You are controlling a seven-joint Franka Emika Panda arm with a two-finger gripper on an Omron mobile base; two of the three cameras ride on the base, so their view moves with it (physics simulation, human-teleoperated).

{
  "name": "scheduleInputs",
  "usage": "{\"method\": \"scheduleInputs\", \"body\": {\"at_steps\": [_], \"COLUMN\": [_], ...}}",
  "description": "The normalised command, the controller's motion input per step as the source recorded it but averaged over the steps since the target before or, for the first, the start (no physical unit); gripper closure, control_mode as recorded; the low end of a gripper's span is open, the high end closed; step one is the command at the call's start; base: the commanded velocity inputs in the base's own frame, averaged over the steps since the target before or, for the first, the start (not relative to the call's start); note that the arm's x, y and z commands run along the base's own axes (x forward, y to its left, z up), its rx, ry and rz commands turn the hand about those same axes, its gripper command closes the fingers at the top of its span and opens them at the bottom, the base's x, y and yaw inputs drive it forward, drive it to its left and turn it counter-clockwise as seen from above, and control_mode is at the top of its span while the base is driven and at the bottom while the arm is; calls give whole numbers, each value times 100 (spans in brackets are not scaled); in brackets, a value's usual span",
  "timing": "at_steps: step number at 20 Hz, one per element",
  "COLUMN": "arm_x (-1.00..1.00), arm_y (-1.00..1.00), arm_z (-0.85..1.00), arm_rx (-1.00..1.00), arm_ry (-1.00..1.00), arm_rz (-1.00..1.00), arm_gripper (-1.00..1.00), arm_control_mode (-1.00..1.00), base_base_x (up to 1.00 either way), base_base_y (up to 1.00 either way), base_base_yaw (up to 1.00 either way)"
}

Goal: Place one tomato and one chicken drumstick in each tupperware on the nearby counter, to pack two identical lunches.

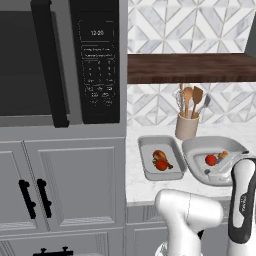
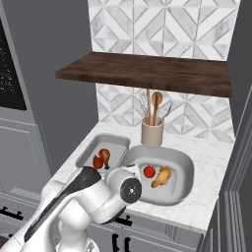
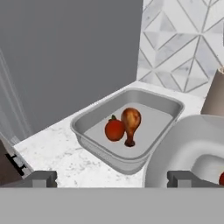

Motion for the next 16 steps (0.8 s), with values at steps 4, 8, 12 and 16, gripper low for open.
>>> {"method": "scheduleInputs", "body": {"at_steps": [4, 8, 12, 16], "arm_x": [-39, -36, -24, -9], "arm_y": [-16, -17, -18, -21], "arm_z": [0, 0, 0, 0], "arm_rx": [3, 3, 4, 7], "arm_ry": [-14, -13, -10, -6], "arm_rz": [0, 0, 0, 0], "arm_gripper": [-100, -100, -100, -100], "arm_control_mode": [-100, -100, -100, -100], "base_base_x": [0, 0, 0, 0], "base_base_y": [0, 0, 0, 0], "base_base_yaw": [0, 0, 0, 0]}}
